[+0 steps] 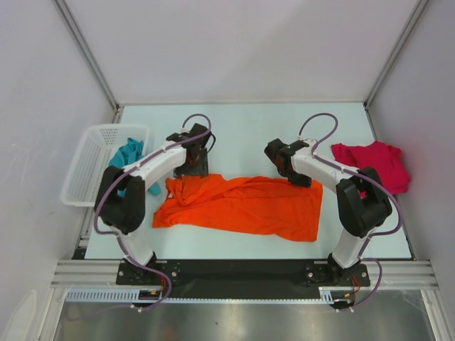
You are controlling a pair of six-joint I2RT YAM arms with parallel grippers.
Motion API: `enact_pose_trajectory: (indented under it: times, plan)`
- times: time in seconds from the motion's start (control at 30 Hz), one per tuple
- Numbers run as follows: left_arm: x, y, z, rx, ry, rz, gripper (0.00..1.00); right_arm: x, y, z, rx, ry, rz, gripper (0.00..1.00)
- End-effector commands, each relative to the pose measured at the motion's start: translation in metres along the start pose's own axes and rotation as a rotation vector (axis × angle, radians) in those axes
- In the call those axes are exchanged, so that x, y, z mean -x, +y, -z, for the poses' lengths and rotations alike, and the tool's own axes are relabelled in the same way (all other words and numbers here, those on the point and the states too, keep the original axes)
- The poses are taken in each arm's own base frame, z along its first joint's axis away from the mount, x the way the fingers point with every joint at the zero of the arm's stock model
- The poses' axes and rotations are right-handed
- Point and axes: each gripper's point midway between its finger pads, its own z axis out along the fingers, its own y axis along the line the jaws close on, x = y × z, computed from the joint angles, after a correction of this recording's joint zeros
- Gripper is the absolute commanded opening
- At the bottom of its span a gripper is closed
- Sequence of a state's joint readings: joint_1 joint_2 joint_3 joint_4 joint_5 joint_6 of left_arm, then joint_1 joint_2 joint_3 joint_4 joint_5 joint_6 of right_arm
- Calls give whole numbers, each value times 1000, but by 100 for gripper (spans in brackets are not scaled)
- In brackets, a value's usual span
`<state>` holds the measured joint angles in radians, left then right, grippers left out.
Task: Fold and stack the t-shirts
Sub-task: Grap the side of the flattened tshirt furthest away from the robot with both arms
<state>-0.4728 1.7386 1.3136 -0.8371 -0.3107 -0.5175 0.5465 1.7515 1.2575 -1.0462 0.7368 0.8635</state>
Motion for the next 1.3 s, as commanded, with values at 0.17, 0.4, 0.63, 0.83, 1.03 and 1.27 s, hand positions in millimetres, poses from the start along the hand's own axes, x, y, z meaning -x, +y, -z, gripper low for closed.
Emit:
enact_pose_trajectory:
  times: [0.17,0.4,0.63,0.83,1.03,1.27]
  plan:
    - [27,-21,-46,26,13,-29,74,4,-18,0,-47,-29,-10,25]
    - [39,-12,-39,30,-15,-14,65,0,-20,-6,-58,-27,-6,25]
    - [36,-9,-32,30,-14,-2,0,-4,-15,-7,-46,-15,-8,25]
    - [36,-5,-23,27,-39,13,0,-5,-19,-6,-48,-17,-10,25]
    - [38,2,-12,31,-65,24,0,-6,-17,-5,-43,-17,-10,25]
    - [34,14,34,-23,-146,55,0,-7,-16,-6,-43,-17,-7,25]
